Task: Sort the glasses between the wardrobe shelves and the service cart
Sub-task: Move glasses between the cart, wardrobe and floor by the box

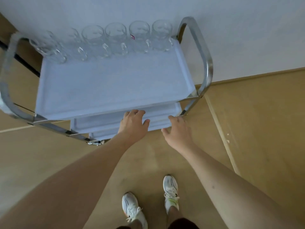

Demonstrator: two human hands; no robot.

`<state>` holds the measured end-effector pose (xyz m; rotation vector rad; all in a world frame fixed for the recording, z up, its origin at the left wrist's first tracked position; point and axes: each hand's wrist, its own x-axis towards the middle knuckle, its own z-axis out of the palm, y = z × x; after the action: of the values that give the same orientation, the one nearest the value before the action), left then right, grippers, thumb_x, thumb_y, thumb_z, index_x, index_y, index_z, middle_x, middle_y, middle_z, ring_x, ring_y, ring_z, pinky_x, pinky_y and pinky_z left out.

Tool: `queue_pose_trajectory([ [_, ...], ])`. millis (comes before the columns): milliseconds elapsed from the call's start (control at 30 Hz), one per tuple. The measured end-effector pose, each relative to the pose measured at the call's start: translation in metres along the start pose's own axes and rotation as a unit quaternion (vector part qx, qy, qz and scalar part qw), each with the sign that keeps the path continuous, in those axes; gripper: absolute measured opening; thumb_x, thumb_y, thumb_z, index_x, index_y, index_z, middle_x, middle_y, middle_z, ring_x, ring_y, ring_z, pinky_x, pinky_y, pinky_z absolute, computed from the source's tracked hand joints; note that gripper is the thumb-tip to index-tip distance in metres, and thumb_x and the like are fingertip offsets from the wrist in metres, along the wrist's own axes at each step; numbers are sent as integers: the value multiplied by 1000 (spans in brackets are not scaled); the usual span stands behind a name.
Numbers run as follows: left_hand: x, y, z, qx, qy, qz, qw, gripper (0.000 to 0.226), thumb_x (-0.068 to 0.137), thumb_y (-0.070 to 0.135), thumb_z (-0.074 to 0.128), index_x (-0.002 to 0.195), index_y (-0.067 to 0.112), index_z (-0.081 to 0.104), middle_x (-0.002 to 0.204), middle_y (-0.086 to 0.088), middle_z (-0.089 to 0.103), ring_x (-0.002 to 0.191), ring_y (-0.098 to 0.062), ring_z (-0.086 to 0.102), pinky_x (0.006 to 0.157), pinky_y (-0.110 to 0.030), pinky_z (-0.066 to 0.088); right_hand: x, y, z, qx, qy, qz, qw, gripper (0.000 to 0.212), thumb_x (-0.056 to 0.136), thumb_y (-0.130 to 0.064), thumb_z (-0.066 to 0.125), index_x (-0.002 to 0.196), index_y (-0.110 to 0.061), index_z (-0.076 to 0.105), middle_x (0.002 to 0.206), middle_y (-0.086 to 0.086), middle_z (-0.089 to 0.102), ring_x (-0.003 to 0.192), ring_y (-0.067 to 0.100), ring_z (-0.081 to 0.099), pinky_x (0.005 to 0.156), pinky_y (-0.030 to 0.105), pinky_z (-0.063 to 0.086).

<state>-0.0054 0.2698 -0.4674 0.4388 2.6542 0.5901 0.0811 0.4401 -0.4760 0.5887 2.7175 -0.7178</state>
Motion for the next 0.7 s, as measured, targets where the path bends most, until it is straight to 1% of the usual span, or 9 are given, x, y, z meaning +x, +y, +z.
queue_pose_trajectory([
  [67, -17, 25, -19, 12, -4, 36, 999, 49, 102, 39, 51, 145, 16, 49, 146, -7, 49, 139, -30, 35, 111, -45, 38, -23, -7, -27, 25, 21, 25, 999, 60, 99, -40, 55, 152, -18, 39, 145, 8, 47, 134, 30, 43, 112, 44, 36],
  [133, -29, 52, -34, 23, -6, 75, 997, 49, 101, 38, 52, 145, 16, 49, 146, -6, 49, 138, -29, 36, 110, -46, 38, -44, -11, -53, 45, 54, 39, 997, 58, 98, -39, 57, 149, -16, 42, 140, 8, 51, 132, 29, 46, 111, 42, 36],
  [267, -45, 106, -55, 70, -20, 139, 988, 49, 101, 38, 52, 145, 17, 48, 145, -8, 49, 136, -31, 38, 109, -46, 39, -82, -2, -98, 75, 115, 66, 988, 47, 97, -39, 59, 139, -19, 51, 130, 5, 58, 127, 28, 49, 102, 38, 37],
  [333, -47, 132, -63, 88, -24, 167, 982, 48, 100, 37, 52, 145, 18, 49, 145, -8, 49, 135, -31, 39, 108, -45, 39, -99, 14, -119, 82, 137, 91, 983, 52, 97, -41, 59, 143, -19, 48, 137, 6, 54, 131, 31, 47, 105, 41, 36],
  [400, -46, 162, -71, 102, -22, 190, 976, 47, 99, 35, 53, 143, 19, 50, 144, -8, 50, 133, -32, 41, 107, -45, 40, -112, 33, -140, 84, 154, 122, 977, 61, 97, -45, 58, 151, -22, 41, 148, 6, 47, 137, 32, 41, 111, 45, 35],
  [433, -44, 178, -74, 105, -18, 200, 974, 46, 99, 35, 53, 142, 18, 51, 143, -9, 50, 133, -32, 41, 107, -45, 40, -118, 45, -150, 85, 162, 132, 974, 64, 97, -46, 58, 153, -22, 39, 150, 6, 45, 138, 32, 39, 112, 46, 34],
  [567, -40, 258, -71, 91, -9, 255, 963, 46, 98, 36, 55, 139, 16, 53, 140, -10, 53, 132, -34, 45, 107, -48, 42, -135, 94, -191, 87, 198, 160, 963, 65, 97, -50, 56, 153, -23, 38, 148, 6, 45, 137, 32, 38, 111, 46, 38],
  [633, -39, 301, -62, 94, -10, 290, 952, 50, 98, 38, 55, 144, 18, 49, 145, -10, 49, 136, -33, 41, 110, -49, 40, -140, 121, -213, 86, 218, 170, 957, 63, 96, -50, 56, 151, -22, 39, 147, 7, 46, 136, 33, 39, 110, 47, 38],
  [700, -37, 343, -48, 102, -13, 326, 940, 53, 98, 38, 55, 147, 19, 46, 149, -11, 46, 139, -33, 37, 113, -48, 36, -144, 151, -235, 86, 231, 187, 951, 65, 96, -49, 56, 152, -22, 37, 149, 6, 44, 137, 33, 38, 110, 47, 36],
])
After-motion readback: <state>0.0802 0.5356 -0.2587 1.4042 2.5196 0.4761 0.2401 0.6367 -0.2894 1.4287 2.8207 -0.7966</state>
